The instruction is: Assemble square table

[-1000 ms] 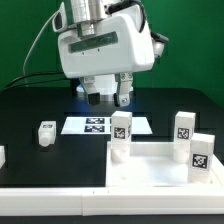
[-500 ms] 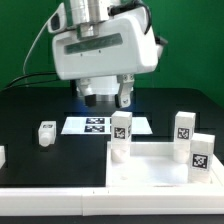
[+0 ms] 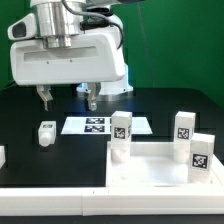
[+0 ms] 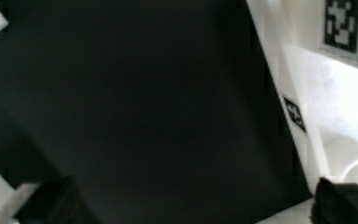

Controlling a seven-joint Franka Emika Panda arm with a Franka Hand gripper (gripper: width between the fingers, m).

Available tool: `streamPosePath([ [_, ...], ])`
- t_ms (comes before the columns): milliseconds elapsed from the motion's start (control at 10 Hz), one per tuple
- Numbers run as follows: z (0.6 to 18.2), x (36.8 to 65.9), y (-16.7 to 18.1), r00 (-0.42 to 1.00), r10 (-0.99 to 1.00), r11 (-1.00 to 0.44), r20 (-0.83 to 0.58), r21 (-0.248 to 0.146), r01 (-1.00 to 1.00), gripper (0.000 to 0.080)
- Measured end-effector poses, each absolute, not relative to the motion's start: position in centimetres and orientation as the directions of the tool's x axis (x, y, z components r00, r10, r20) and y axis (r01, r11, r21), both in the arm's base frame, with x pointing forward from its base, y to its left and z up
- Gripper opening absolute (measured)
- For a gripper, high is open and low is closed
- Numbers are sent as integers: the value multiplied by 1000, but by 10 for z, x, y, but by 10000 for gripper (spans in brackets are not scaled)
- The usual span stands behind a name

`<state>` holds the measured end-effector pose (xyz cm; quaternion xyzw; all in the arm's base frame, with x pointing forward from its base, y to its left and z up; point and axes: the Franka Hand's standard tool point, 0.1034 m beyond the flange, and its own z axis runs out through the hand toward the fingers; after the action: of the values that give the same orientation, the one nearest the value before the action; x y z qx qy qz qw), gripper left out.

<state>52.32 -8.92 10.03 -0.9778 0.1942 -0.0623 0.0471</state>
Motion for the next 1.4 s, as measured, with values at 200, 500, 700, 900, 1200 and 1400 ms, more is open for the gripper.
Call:
streamPosePath([
  [200,98,518,-94,964,-243,-968,105,-98,-233,649],
  [500,67,470,-127,998,-50,-997,33,-62,-48,649],
  [700,50,439,-139,997,25,-999,74,38,22,649],
  [900,49,439,-137,998,7,-1000,66,30,5,649],
  [1200,31,408,-131,993,-81,-995,-91,-56,-86,649],
  [1400,16,397,-131,986,-96,-993,-140,-57,-105,649],
])
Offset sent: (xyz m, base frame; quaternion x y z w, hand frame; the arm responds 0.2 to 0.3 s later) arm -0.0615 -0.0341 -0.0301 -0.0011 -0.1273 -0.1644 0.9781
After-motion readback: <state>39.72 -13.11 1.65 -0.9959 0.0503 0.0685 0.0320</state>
